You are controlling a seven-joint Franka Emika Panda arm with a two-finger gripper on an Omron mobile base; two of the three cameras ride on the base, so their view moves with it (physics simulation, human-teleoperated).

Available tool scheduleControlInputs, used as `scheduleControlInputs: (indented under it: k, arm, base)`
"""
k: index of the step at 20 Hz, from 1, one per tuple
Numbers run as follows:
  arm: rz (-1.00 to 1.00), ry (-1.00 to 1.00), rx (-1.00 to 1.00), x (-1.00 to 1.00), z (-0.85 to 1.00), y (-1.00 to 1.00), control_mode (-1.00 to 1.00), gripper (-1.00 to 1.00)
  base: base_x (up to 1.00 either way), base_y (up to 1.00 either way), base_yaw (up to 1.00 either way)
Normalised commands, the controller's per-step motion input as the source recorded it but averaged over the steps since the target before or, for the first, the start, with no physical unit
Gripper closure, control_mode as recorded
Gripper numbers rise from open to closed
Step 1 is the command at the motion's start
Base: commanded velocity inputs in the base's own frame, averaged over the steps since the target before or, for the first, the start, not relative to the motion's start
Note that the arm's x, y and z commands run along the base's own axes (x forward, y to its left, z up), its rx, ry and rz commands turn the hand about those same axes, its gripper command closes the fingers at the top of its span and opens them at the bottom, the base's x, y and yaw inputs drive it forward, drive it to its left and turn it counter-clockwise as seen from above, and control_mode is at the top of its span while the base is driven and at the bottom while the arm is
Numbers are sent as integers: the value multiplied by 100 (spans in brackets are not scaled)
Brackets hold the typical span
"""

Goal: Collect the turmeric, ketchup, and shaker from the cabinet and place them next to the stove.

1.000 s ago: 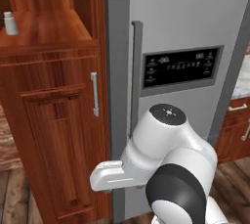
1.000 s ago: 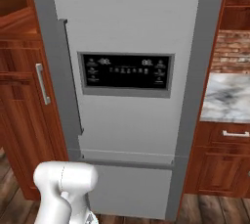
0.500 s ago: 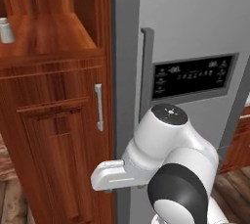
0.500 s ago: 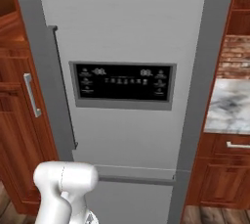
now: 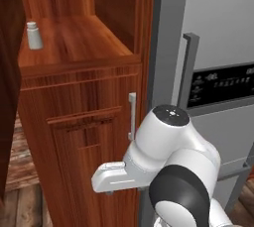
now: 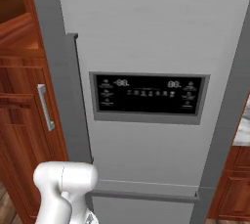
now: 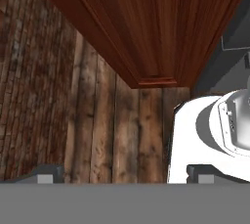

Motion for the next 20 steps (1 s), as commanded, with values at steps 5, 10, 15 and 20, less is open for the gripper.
scheduleControlInputs:
  k: [5, 10, 15, 20]
  arm:
    - [0, 0, 0, 0, 0, 0, 100, -100]
    - [0, 0, 0, 0, 0, 0, 100, -100]
    - [0, 0, 0, 0, 0, 0, 100, -100]
    - [0, 0, 0, 0, 0, 0, 100, -100]
  base:
    - [49, 28, 1]
    - [56, 32, 3]
    - [53, 44, 5]
    - [53, 48, 11]
